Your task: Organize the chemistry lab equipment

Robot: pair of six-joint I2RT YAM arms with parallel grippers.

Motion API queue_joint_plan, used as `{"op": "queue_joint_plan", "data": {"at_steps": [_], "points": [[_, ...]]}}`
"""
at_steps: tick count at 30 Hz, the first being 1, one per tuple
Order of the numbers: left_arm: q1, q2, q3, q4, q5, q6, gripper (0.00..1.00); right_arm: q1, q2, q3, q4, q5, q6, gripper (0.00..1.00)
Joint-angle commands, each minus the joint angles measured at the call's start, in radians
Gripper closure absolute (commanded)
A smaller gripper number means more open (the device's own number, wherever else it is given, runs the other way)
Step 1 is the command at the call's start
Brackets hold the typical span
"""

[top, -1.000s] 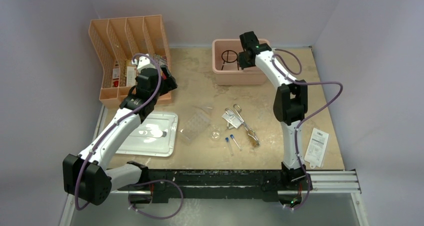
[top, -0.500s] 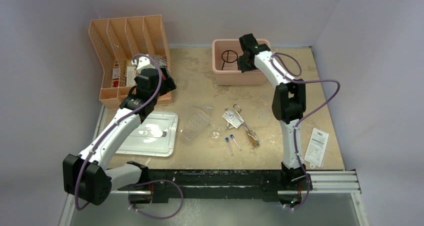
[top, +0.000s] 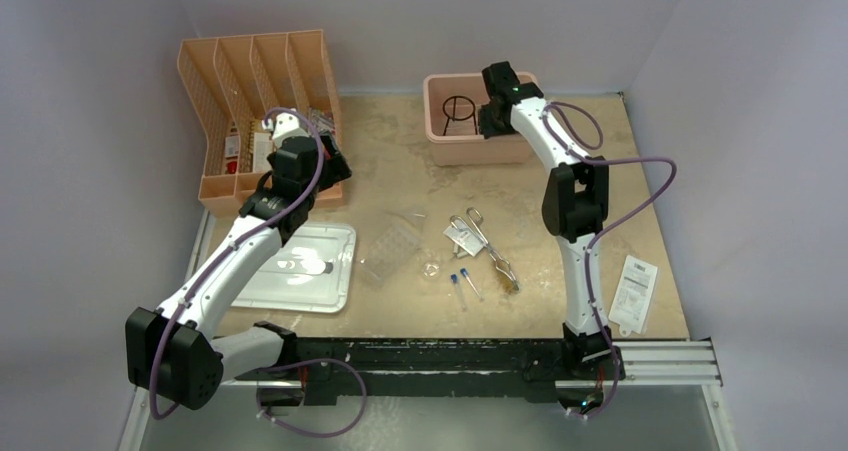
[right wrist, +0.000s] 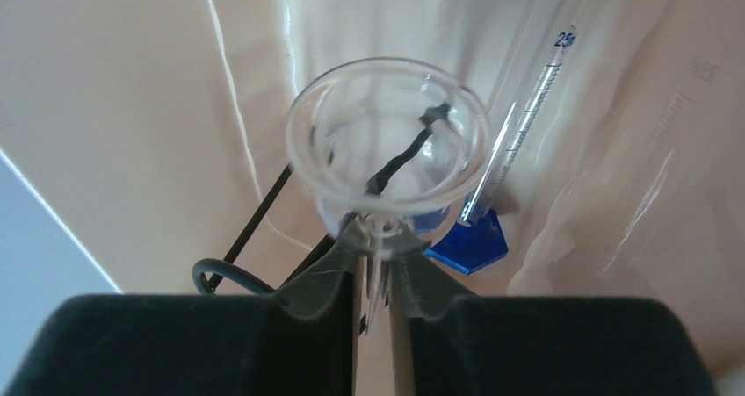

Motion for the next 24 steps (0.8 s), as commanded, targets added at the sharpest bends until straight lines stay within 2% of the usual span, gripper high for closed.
{"op": "queue_joint_plan", "data": {"at_steps": [1, 13, 19, 24], "points": [[0.002, -0.017, -0.002, 0.016, -0.024, 0.027, 0.21, -0.01, 0.026, 0.003, -0.041, 0.053, 0.012, 0.78], [0.002, -0.009, -0.002, 0.019, -0.023, 0.025, 0.21, -0.009, -0.018, -0.014, -0.052, 0.062, 0.0, 0.74], [0.003, -0.006, 0.009, 0.019, -0.006, 0.026, 0.21, -0.009, -0.074, -0.008, -0.027, 0.073, -0.058, 0.65], [0.002, -0.006, 0.016, 0.019, 0.012, 0.029, 0.21, -0.01, -0.144, -0.019, 0.036, 0.108, -0.205, 0.54]]}}
